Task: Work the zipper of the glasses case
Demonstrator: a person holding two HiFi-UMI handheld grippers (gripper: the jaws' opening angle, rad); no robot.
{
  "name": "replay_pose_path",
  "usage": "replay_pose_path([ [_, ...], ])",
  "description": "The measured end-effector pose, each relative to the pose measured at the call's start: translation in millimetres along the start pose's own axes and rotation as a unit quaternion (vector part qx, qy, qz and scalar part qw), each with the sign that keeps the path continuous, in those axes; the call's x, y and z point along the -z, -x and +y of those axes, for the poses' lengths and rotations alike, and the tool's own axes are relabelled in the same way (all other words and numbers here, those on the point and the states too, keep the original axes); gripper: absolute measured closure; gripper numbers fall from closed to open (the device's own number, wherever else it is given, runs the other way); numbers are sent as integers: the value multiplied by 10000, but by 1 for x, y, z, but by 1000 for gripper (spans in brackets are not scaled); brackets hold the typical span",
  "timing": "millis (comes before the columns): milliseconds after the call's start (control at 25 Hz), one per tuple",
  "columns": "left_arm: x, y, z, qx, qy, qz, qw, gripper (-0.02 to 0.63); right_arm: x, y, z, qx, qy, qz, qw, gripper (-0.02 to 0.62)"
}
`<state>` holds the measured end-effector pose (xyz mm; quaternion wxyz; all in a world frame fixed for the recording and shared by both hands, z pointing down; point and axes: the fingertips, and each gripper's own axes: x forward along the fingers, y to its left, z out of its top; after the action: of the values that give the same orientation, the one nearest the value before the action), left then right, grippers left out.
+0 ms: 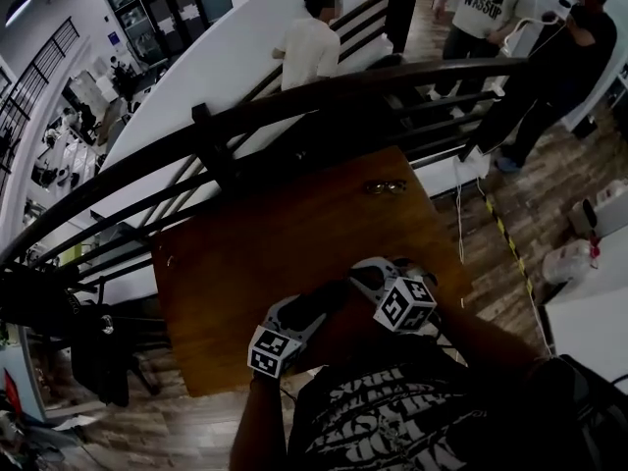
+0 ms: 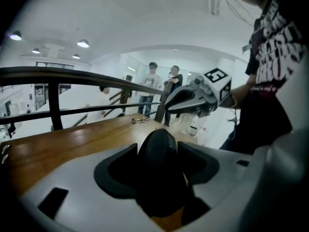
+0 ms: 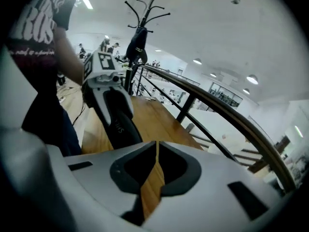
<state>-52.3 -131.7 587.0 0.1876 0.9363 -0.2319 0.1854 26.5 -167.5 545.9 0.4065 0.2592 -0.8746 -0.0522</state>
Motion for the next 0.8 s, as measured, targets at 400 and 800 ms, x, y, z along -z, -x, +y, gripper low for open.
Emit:
replay_pose_path([
  [400, 89, -69, 45, -828, 335, 1130, 9896, 333, 24, -1, -5, -557, -885, -171, 9944, 594],
  [800, 57, -28, 77, -1444, 642, 700, 9850, 331, 14, 6, -20, -848, -1397, -502, 9853, 594],
])
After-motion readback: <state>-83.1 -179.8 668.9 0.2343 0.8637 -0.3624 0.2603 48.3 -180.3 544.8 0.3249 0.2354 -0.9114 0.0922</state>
